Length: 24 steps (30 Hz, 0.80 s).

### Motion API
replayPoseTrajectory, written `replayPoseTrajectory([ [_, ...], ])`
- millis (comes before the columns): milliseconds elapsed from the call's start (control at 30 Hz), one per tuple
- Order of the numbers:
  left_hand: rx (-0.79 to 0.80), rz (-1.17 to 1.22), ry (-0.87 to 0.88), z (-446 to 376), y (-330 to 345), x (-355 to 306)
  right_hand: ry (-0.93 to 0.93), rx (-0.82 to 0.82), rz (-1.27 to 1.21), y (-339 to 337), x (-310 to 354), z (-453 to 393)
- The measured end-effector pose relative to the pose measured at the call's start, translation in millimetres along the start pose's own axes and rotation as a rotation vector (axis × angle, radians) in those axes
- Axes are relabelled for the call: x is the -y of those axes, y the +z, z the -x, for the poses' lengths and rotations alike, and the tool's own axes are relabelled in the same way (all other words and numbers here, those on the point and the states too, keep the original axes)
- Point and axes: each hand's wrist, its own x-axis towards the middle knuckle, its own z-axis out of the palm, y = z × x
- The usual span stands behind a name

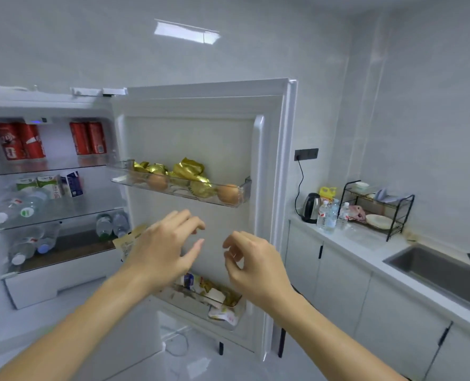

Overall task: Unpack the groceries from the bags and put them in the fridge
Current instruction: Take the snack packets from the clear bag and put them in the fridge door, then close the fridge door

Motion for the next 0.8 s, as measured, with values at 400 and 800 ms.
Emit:
replayPoseTrajectory([
  [400,-0.279,-0.444,0.585,-190,-15,-110,0.196,-0.411,-0.225,-72,-65,-61],
  [800,0.008,-0.838,0.474,-233,-3,-100,0.250,-0.190,-0.480,-72,-81,-76],
])
